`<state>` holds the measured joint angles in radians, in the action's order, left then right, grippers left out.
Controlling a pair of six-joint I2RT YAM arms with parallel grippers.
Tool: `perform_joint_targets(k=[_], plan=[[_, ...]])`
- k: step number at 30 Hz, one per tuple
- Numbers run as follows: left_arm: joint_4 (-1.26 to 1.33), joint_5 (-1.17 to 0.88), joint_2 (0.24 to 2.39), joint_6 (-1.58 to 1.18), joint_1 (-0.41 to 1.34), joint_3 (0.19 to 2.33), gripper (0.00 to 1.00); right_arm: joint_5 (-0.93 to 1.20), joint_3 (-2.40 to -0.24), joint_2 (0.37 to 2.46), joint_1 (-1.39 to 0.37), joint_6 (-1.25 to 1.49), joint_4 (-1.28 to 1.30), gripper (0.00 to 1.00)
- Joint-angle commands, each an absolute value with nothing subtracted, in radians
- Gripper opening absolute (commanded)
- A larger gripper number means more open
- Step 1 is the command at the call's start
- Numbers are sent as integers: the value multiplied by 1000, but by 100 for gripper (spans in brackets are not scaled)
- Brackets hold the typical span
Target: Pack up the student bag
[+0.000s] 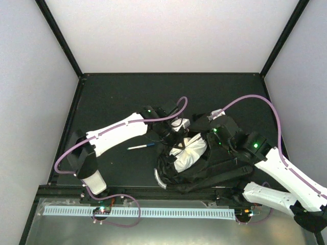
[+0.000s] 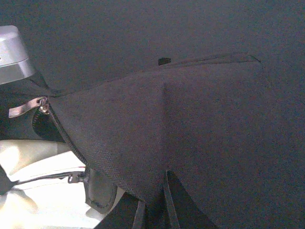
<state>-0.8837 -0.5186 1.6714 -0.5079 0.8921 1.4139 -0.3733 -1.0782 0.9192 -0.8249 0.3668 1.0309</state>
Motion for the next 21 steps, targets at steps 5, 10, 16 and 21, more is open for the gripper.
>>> perform_joint_targets(k=[5, 10, 16, 21], plan=[[-891, -561, 1677, -509, 914, 1463, 6, -299, -1116, 899, -828, 321, 864, 8], [-714, -589, 1658, -625, 914, 1495, 10, -168, -1082, 875, -829, 305, 800, 8], [-469, -597, 1670, -769, 916, 1487, 9, -130, -1093, 867, -830, 312, 802, 8], [-426, -409, 1665, -848, 920, 1474, 8, -84, -1097, 836, -830, 330, 776, 8]])
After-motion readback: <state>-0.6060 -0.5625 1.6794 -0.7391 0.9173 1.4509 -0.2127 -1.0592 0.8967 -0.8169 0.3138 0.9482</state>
